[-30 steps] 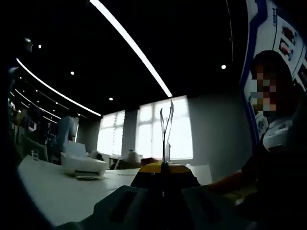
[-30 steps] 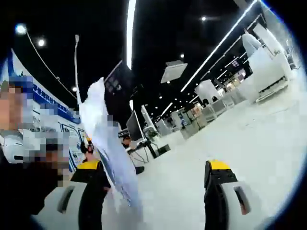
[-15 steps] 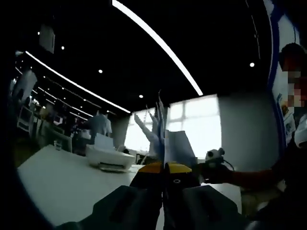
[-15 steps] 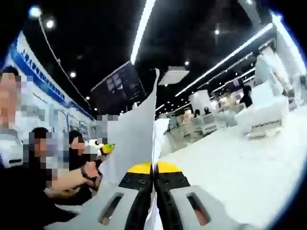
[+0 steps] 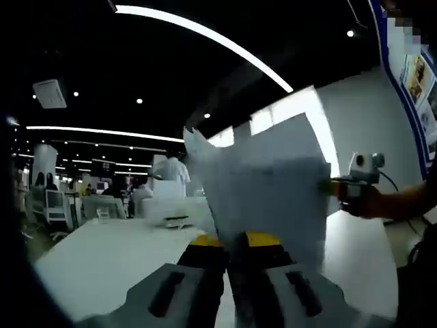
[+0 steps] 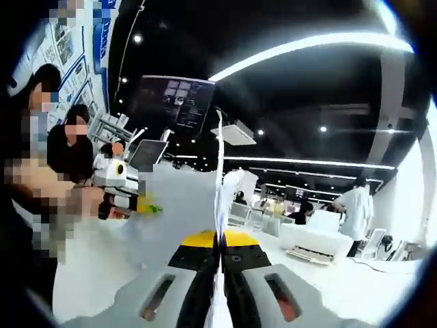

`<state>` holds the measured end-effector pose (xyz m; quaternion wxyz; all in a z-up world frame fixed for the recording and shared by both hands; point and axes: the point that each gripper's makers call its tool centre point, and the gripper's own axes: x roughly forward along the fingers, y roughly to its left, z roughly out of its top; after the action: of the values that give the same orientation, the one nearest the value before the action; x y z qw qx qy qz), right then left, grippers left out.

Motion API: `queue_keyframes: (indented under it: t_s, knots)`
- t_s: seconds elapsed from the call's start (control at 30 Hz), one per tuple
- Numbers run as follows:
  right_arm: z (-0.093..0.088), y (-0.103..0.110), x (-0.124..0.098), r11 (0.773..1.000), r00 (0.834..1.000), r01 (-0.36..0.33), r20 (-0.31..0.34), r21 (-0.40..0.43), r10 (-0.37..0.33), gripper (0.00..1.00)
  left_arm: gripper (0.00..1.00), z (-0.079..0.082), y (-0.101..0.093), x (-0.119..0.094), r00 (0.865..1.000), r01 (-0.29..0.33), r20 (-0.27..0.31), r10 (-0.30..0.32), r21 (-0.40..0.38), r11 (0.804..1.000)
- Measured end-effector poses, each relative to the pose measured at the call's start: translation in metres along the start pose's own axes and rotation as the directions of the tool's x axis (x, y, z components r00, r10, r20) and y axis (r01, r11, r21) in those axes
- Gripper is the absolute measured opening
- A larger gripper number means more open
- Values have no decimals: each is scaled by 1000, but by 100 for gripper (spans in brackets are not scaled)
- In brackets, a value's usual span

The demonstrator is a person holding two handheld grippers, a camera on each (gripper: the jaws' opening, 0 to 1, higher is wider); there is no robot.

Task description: Organize the stack of printing papers by aligning and flattening the scattered papers on the table

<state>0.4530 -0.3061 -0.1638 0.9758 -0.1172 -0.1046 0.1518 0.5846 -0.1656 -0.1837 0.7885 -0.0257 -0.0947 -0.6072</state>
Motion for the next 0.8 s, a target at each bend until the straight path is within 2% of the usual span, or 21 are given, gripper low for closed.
queue_keyframes:
  t_s: [0.03,0.13,0.23,0.3,0.4,0.47,0.53,0.63,0.7,0.73,0.8]
  knots:
    - [-7,2,-4,999,1000,3,-25,46,-1,3,17,-3,-2,-3,1000,6,-6,-6,-27,1000]
    - [-13,3,-9,999,999,-9,-33,34,10,6,18,-4,-5,-11,1000,22,0,-22,-60,998]
    - [-24,-1,-10,995,995,-15,-94,100,25,21,21,-3,-5,-15,1000,21,-6,-22,-61,998]
    - [-25,3,-10,996,992,-28,-122,89,39,21,22,0,-6,-15,999,33,-9,-34,-69,997]
    - [-26,-7,-8,999,987,-4,-158,37,9,22,23,11,-7,-13,999,44,1,-44,-73,996]
    - [-23,-11,-6,999,986,-1,-169,55,10,25,23,19,-7,-11,998,57,13,-56,-67,996]
    - [-23,-12,-3,993,984,-2,-179,120,24,27,23,25,-5,-9,998,59,23,-57,-73,996]
    - [-26,-12,-1,990,984,-6,-177,141,32,31,23,26,-4,-8,998,66,29,-63,-105,992]
    - [-36,-4,-5,987,978,-10,-204,162,43,31,23,20,-7,-9,997,72,16,-71,-109,991]
    - [-41,-3,-7,980,973,-14,-222,198,58,32,23,16,-9,-10,997,76,7,-76,-111,991]
    - [-43,-9,-9,963,978,8,-202,268,48,35,24,12,-8,-13,997,74,0,-74,-122,990]
